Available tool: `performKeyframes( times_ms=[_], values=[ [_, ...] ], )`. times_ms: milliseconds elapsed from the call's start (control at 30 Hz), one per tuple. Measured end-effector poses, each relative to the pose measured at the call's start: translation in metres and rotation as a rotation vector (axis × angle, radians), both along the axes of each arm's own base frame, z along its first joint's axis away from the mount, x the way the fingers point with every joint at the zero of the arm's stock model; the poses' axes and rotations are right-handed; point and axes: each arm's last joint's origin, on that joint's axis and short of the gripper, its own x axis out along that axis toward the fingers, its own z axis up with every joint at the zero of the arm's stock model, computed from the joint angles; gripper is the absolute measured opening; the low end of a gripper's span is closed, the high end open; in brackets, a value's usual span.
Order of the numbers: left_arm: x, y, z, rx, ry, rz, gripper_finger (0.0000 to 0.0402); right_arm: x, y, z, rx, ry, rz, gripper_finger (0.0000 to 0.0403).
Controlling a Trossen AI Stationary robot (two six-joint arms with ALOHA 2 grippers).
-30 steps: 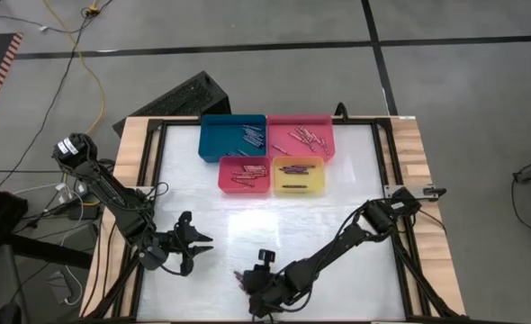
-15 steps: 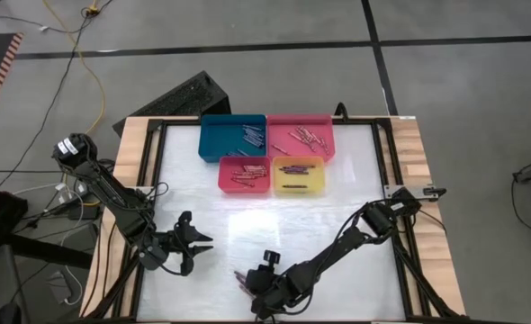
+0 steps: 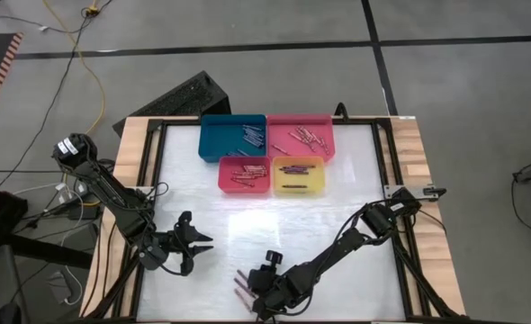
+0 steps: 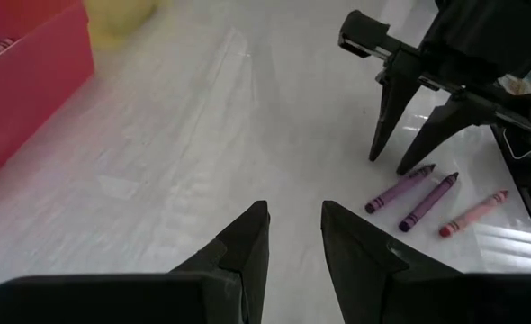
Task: Sort crayons
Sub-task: Put the violet crayon into the yellow bin
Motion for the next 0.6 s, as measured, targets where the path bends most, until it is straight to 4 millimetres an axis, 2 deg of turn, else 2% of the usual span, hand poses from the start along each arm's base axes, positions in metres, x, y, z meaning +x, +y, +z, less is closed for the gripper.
performKeyframes(
  times_ms=[233, 400, 600],
  values=[
    [0.000, 0.000, 0.000, -0.002, 0.001, -0.002, 0.0094, 0.001, -0.001, 0.002, -0.038, -0.036, -0.029, 0.0127],
    [-0.001, -0.001, 0.000, -0.010, 0.007, -0.017, 0.0094, 0.003, 0.009, 0.017, -0.045, -0.099, -0.009, 0.0127],
    [-0.009, -0.023, 0.000, 0.018, 0.017, -0.296, 0.0094, 0.002, 0.015, 0.021, -0.034, -0.129, 0.017, 0.0127]
  ],
)
